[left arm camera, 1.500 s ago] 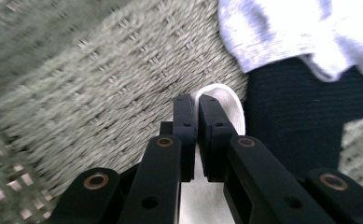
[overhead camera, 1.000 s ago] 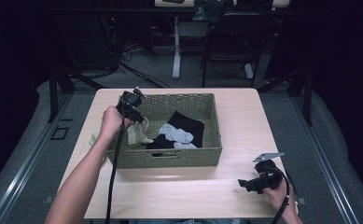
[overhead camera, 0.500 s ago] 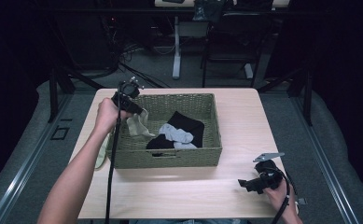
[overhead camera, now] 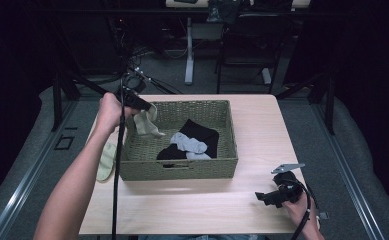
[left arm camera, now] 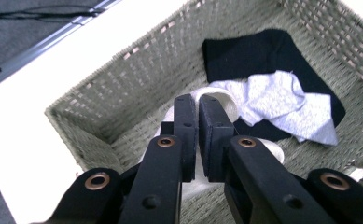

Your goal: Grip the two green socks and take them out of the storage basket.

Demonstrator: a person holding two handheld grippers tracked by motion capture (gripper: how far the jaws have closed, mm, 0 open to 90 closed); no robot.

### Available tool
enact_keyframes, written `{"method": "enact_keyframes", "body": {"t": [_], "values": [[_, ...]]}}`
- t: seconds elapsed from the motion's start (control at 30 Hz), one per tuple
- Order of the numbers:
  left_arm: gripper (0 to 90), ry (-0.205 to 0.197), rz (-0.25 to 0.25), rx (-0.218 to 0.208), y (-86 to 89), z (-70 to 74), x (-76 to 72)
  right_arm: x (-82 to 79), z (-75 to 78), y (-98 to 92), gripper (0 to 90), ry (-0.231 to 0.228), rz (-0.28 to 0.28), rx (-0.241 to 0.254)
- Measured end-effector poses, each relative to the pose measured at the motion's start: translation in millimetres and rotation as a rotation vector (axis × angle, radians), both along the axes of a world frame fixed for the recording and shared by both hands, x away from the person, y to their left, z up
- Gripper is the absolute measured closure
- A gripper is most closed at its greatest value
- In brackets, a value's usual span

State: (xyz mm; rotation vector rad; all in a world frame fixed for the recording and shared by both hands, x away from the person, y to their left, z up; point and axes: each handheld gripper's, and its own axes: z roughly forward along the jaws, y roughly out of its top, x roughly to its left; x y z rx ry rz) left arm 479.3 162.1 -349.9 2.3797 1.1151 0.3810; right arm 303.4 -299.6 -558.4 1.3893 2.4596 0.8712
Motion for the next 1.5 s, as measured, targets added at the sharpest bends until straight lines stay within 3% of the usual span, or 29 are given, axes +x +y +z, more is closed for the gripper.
{"method": "enact_keyframes", "body": {"t": [0.23, 0.47, 0.77, 0.97, 1.23, 1.5], "values": [[86.7, -0.039, 0.008, -0.008, 6.6, 25.2, -4.5, 0.1, 0.2, 0.1, 2.1, 0.003, 0.003, -0.005], [86.7, -0.069, 0.037, -0.02, 24.2, 43.3, -10.4, 0.3, 0.2, 0.0, 2.1, 0.004, 0.001, -0.007], [86.7, -0.11, 0.101, -0.061, 63.0, 60.9, -22.7, 0.1, 0.9, -0.9, 2.0, -0.005, -0.005, 0.0], [86.7, -0.122, 0.159, -0.065, 92.3, 67.1, -33.1, 0.3, 0.9, 0.1, 2.0, -0.007, -0.007, -0.004], [86.5, -0.126, 0.24, -0.047, 126.4, 58.3, -40.7, 0.7, 0.9, -0.1, 2.1, -0.011, -0.009, -0.005], [86.5, -0.075, 0.303, -0.036, 153.6, 25.6, -39.8, 0.4, 1.2, 0.2, 2.1, -0.007, -0.012, 0.0]]}}
